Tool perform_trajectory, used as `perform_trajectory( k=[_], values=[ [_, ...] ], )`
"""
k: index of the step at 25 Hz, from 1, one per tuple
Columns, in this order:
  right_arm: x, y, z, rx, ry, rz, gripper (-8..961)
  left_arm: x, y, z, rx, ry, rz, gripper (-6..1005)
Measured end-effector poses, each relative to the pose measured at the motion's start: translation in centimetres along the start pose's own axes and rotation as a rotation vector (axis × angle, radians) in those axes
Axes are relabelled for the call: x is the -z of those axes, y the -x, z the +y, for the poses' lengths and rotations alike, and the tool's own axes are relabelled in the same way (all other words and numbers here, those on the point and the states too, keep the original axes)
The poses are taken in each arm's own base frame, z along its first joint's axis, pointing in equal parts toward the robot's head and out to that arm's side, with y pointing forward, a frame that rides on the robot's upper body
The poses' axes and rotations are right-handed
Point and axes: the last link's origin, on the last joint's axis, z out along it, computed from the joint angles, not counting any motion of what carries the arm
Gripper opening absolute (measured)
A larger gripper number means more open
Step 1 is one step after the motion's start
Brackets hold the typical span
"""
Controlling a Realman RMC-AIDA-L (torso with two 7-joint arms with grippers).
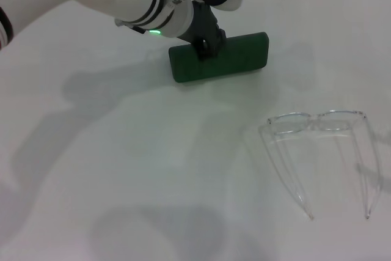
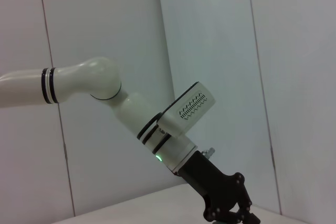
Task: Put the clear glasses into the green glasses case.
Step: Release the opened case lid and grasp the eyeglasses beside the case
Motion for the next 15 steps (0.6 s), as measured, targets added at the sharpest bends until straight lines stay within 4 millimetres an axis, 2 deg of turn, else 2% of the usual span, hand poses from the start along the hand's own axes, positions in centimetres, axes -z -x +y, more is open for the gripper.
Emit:
perform_trajectory(
  k=[15],
  values=[
    [-0.1, 0.0, 0.0, 0.004, -0.001, -0.002, 759, 0.4, -0.6, 2.9, -0.029, 0.172, -0.023, 36]
  ],
)
